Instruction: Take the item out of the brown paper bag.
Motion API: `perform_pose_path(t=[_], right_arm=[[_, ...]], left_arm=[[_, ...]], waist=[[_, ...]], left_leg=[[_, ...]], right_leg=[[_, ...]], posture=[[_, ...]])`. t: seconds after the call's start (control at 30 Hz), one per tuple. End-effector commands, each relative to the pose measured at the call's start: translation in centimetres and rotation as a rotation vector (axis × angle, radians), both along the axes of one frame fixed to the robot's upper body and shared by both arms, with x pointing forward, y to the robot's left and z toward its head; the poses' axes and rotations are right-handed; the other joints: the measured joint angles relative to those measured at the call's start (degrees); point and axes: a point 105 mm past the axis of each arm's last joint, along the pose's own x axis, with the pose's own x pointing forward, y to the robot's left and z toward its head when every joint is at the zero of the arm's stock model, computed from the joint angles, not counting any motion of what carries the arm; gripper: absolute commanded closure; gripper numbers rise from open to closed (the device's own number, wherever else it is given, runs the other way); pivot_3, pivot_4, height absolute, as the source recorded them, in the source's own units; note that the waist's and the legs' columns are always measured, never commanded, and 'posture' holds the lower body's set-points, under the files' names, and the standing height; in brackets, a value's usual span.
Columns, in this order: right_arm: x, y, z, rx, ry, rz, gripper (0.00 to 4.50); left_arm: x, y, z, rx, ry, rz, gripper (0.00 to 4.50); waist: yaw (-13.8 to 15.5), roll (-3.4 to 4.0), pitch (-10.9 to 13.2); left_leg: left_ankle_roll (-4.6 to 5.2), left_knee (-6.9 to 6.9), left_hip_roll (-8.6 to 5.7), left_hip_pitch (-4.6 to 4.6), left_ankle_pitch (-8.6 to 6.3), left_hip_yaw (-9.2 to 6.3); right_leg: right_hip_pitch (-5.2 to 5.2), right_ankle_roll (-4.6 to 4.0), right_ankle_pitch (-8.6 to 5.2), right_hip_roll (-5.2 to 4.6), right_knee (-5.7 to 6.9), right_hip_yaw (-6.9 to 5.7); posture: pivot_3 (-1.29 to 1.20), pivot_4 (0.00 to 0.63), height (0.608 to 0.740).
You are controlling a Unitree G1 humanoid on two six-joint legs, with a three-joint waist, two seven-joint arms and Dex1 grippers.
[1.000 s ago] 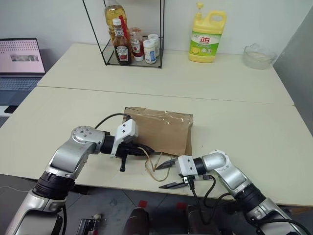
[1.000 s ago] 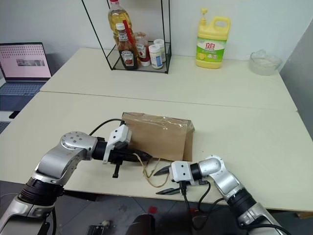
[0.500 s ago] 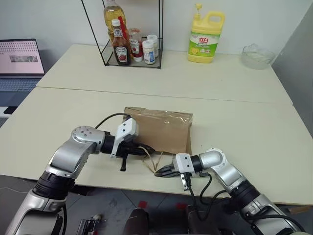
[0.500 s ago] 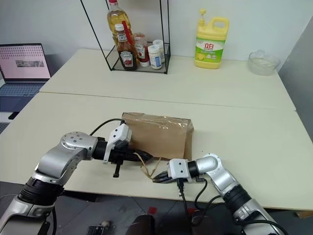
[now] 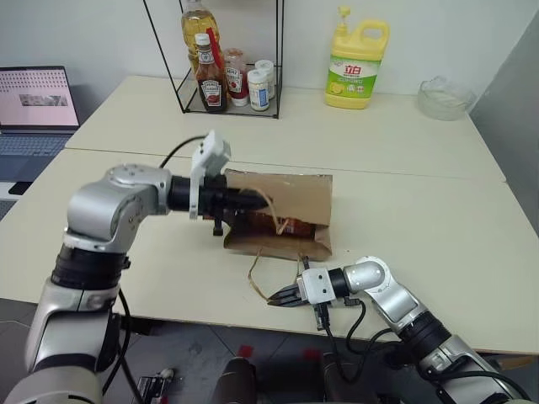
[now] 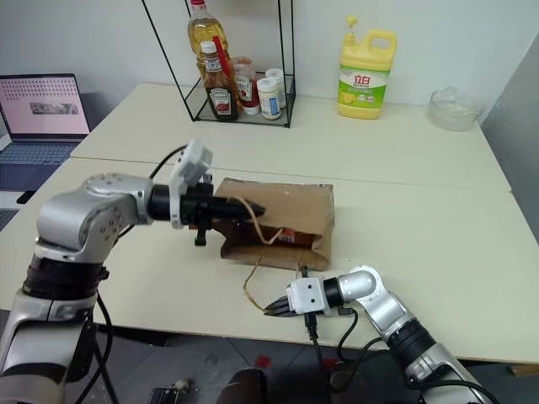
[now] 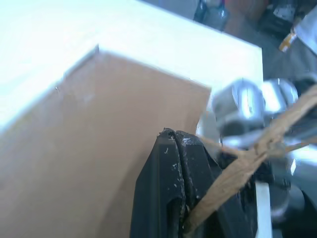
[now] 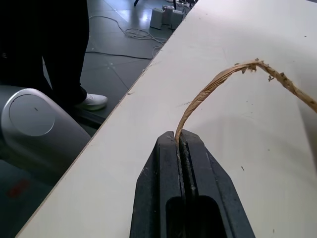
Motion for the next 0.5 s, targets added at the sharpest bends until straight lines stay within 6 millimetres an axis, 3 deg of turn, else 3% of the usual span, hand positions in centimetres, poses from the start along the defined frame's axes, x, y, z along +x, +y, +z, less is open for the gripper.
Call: perform_pose_path(t=[0.03,0.17,0.37,0.5], right_arm=[[-0.1,-1.4,-2.9,-0.113,0.053,-0.046,4.44],[0.3,-1.6,-3.0,-0.118,0.043,-0.071,4.44],[1.2,-2.0,-2.5,-0.095,0.014,-0.125,4.44],[1.5,-2.5,-0.4,-0.03,0.02,-0.157,3.2]], left_arm=[[1.1,-0.2,3.4,-0.074,-0.099,0.03,4.5],[2.2,-0.7,6.3,-0.146,-0.173,0.057,4.5],[2.1,-0.9,6.4,-0.151,-0.189,0.04,4.5],[1.8,-1.1,5.8,-0.14,-0.182,0.024,4.5]], waist=[[-0.04,-0.01,-0.01],[-0.17,-0.01,-0.01],[-0.21,-0.01,-0.01],[-0.04,0.01,0.0]], left_leg=[[0.0,0.0,0.0,0.01,0.0,0.0],[0.0,0.02,0.0,0.04,0.0,-0.01],[-0.02,0.02,0.0,0.04,0.01,-0.02],[-0.02,0.03,-0.02,0.02,0.01,0.0]], right_leg=[[0.01,0.0,0.0,0.0,0.01,0.0],[0.04,0.0,0.0,0.0,0.01,-0.01],[0.04,0.0,0.0,0.0,0.02,-0.01],[0.04,0.01,0.01,-0.02,0.01,0.0]], posture=[[0.0,0.15,0.74],[0.0,0.15,0.74],[0.0,0.15,0.74],[0.0,0.15,0.74]])
